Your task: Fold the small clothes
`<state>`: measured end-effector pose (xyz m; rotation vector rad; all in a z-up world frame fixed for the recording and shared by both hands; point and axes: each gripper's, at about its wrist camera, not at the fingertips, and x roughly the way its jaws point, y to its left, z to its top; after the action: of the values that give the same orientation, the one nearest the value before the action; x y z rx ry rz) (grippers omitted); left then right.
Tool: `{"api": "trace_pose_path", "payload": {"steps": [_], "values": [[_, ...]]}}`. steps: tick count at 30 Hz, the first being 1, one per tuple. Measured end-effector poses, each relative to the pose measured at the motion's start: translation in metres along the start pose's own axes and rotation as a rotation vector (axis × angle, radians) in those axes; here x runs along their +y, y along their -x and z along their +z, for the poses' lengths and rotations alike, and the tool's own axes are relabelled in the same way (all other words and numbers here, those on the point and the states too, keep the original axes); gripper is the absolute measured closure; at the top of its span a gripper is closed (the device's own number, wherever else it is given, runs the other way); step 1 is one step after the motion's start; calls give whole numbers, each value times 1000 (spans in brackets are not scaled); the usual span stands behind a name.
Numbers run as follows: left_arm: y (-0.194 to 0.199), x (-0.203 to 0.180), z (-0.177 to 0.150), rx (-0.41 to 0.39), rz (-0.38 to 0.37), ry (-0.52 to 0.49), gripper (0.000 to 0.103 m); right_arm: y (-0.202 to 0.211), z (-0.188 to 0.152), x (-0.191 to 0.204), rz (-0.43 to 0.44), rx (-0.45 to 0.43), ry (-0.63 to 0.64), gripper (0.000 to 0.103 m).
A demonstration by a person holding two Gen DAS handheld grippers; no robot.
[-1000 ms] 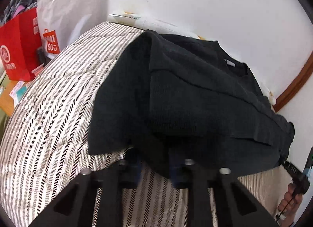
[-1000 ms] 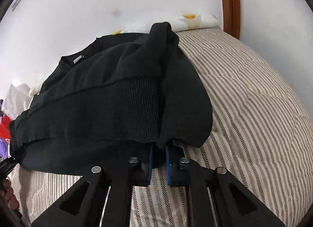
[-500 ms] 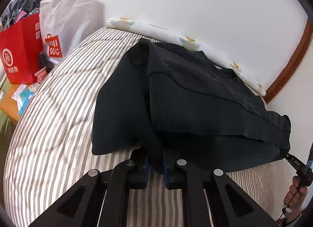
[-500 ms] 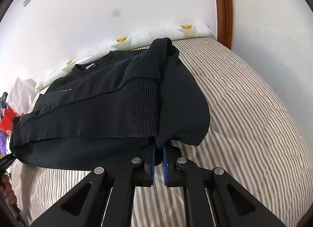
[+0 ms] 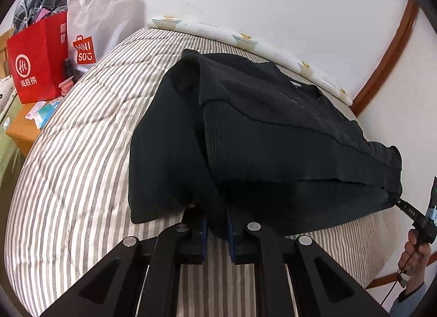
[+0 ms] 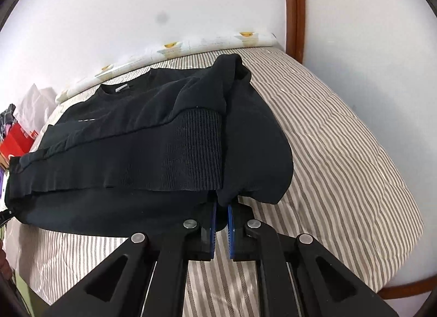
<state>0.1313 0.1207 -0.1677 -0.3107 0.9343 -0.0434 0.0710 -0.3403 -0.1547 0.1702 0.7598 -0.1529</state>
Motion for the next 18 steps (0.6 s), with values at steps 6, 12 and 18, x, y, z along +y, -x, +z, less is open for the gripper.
{"api": "trace_pose_path", "payload": {"steps": [6,12,18], "values": [[12,2,-6,1,2,-21,91,21,-5,-2,-23,-16,-6,91],[34,-3,-10,-45,14,-69,90,54,-2,6,1,-89,18,78],[49,-13,-8,-90,-38,-81,80,48,-8,38,37,-61,83,76]]}}
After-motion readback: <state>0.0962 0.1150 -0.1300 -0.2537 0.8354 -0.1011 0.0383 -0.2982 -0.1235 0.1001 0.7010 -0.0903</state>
